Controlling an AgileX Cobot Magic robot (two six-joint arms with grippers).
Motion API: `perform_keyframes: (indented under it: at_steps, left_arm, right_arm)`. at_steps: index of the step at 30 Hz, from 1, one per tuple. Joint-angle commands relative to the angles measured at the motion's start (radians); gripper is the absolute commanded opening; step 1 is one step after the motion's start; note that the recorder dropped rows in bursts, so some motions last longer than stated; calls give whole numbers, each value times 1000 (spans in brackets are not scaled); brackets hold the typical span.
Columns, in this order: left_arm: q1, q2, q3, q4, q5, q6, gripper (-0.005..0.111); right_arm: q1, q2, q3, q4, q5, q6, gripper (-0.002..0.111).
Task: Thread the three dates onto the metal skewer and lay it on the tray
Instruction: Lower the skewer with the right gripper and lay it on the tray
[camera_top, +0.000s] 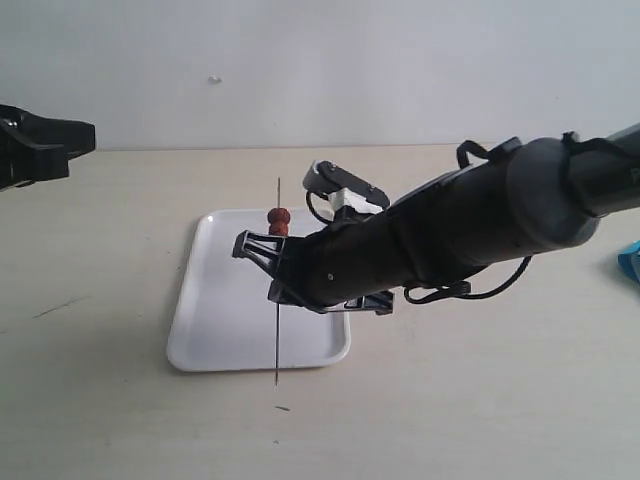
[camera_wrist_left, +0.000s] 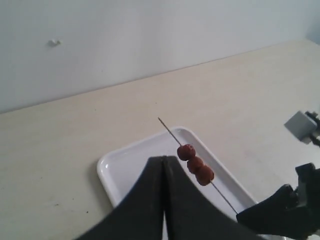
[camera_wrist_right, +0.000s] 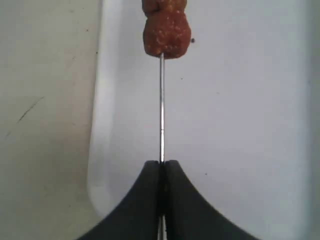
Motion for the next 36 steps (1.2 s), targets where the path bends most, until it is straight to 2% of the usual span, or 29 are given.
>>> perform_keyframes:
  at_steps: [1,4,8,20,27,36]
  left_arm:
    - [-4,-49,14,-12,-2,11,0]
    - [-4,-53,16,-12,-1,11,0]
    - [-4,-53,16,-12,-1,11,0]
    - [-4,-53,16,-12,-1,11,0]
    - [-4,-53,16,-12,-1,11,0]
    - [-4,-63,26,-12,6,30,0]
  right_arm:
    - [19,28,-10,18,-64,10,0]
    - [19,58,-34,16,-68,10,0]
    - [19,111,-111,8,22,8,0]
    - [19,149,-118,11,-5,9,1]
    - [19,149,-118,11,-5,9,17]
    - [19,103,-118,-5,29,9,25]
